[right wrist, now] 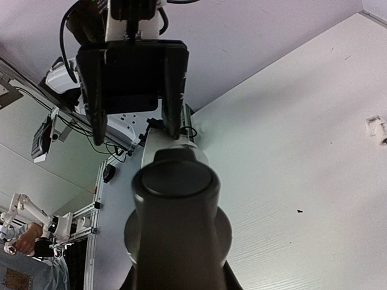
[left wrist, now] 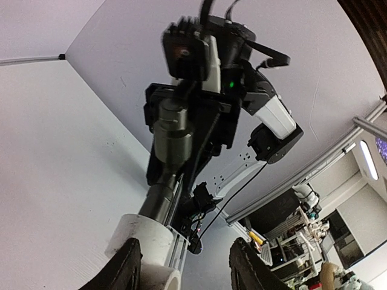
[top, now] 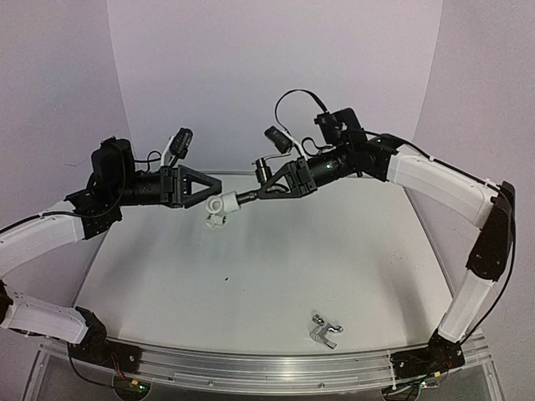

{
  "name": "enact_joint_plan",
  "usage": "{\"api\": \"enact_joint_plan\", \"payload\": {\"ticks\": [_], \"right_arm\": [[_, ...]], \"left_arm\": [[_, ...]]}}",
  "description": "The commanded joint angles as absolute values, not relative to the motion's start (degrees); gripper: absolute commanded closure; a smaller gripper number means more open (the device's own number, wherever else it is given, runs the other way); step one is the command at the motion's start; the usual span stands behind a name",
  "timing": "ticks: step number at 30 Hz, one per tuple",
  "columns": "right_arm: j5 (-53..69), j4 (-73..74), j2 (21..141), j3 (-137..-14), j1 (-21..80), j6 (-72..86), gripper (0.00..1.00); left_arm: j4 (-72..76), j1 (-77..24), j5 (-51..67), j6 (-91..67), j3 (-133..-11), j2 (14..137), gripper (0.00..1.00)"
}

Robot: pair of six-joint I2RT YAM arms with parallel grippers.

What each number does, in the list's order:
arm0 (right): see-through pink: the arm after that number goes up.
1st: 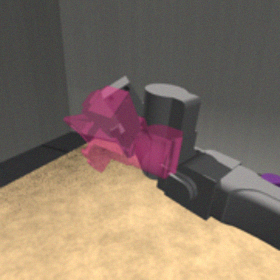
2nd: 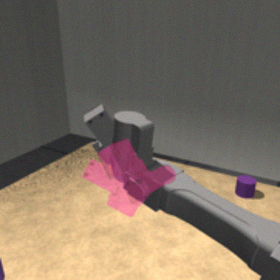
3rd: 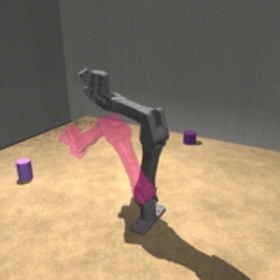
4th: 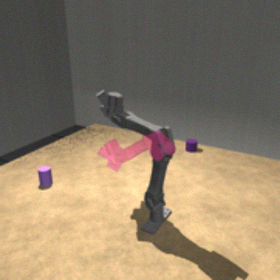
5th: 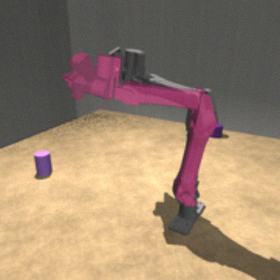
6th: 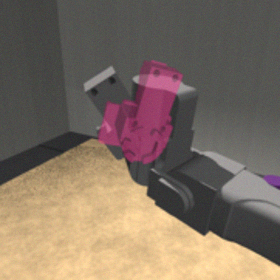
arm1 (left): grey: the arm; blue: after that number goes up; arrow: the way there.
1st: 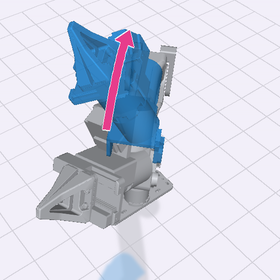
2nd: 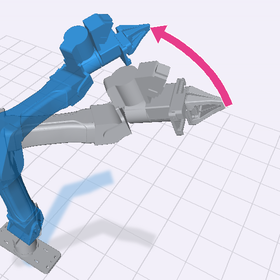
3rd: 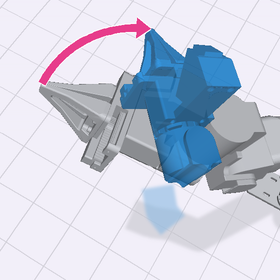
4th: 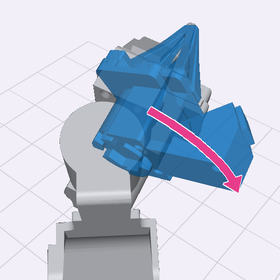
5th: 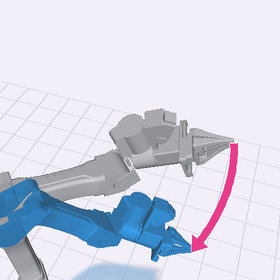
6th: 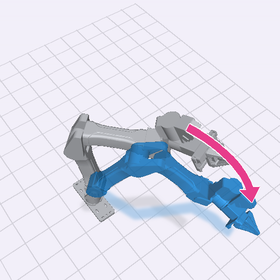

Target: Install the water faucets

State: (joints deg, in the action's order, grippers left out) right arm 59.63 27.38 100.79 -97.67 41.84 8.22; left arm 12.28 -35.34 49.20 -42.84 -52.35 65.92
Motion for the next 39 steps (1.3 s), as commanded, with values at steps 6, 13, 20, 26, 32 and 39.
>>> {"api": "enact_joint_plan", "payload": {"ticks": [6,13,20,26,32,39], "right_arm": [[66.3,18.2,101.69,-98.14,39.86,16.39,1.0],[66.41,16.54,101.33,-98.02,39.62,17.27,1.0],[67.92,14.16,100.47,-96.27,39.55,18.79,1.0],[69.25,12.23,99.39,-94.04,39.58,19.95,1.0],[69.31,9.26,98.15,-92.37,39.56,21.85,1.0],[67.91,8.31,98.44,-93.48,39.55,22.29,1.0]], "left_arm": [[-3.27,-37.81,49.19,-26.72,-59.27,63.75,0.56],[-10.87,-41.4,44.76,-20.6,-61.73,66.05,0.55],[-8.8,-42.01,37.91,-23.32,-60.78,65.04,0.3],[-6.47,-41.47,35.02,-26.28,-61.23,64.24,0.17],[-3.87,-40.32,37.08,-29.37,-60.96,64.85,0.13],[2.46,-40.27,44.37,-34.81,-58.09,66.72,0.11]]}}
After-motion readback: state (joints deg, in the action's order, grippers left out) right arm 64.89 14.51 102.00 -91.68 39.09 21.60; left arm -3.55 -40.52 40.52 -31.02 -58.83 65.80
